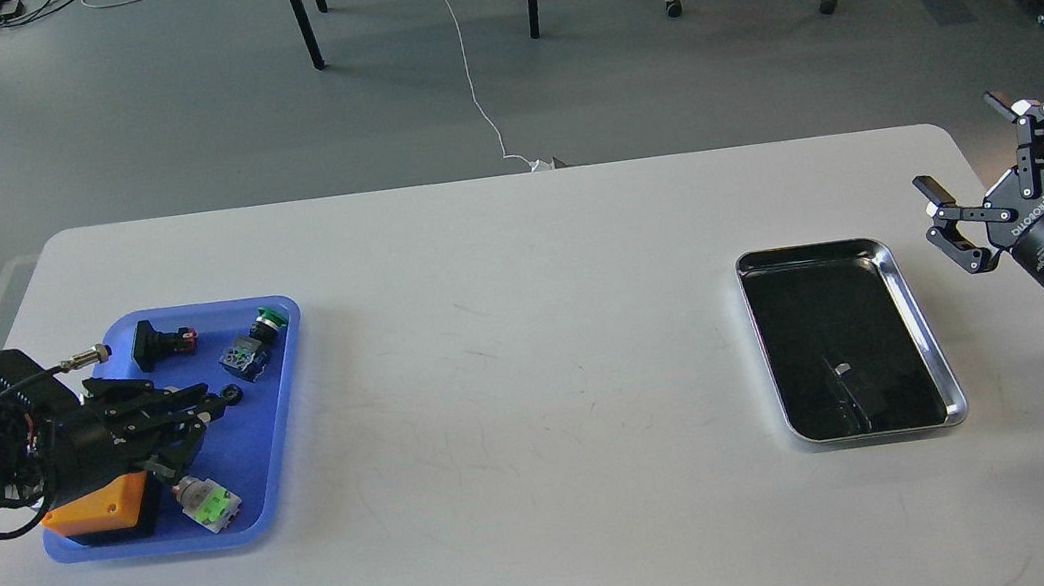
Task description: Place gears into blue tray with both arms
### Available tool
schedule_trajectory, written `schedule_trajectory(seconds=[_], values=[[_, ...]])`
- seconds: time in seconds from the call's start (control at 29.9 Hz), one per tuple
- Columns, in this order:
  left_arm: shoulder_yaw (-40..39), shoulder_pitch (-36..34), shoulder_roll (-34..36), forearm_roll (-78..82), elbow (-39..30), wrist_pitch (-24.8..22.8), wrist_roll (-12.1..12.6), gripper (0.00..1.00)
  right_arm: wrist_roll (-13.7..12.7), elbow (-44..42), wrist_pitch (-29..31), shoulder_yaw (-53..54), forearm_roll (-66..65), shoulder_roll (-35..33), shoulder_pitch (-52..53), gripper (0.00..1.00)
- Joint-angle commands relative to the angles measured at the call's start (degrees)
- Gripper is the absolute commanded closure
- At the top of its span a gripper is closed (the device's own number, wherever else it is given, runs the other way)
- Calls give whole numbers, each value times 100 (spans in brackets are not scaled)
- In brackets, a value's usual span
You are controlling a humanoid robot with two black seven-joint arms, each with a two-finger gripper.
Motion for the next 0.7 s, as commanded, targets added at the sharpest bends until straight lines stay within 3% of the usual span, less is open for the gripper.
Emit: schedule_trajectory(seconds=[0.0, 0.07, 0.3, 0.43, 0.5, 0.6, 0.67], values=[[2, 37, -110, 19, 100, -5, -9, 70, 0, -13, 0, 9, 0, -12, -11, 1], [2, 46, -110, 19, 100, -5, -9, 52, 0, -4, 0, 9, 9, -12, -11, 1], [-24, -16, -127, -43, 91, -5, -44, 48, 0, -4, 0, 9, 9, -3, -11, 1], [-147, -103, -110, -287, 47, -14, -80, 40, 0, -30, 0, 61, 9, -12, -2, 1], [-270, -279, -127, -857, 56, -32, -80, 33, 0, -66, 0, 97, 9, -3, 16, 1], [-489, -481, -232, -2200, 108, -32, -53, 9, 0, -66, 0, 114, 9, 23, 138, 1], [-648, -560, -512, -3333, 213, -32, -71, 5, 0, -66, 0, 141, 9, 58, 191, 1]])
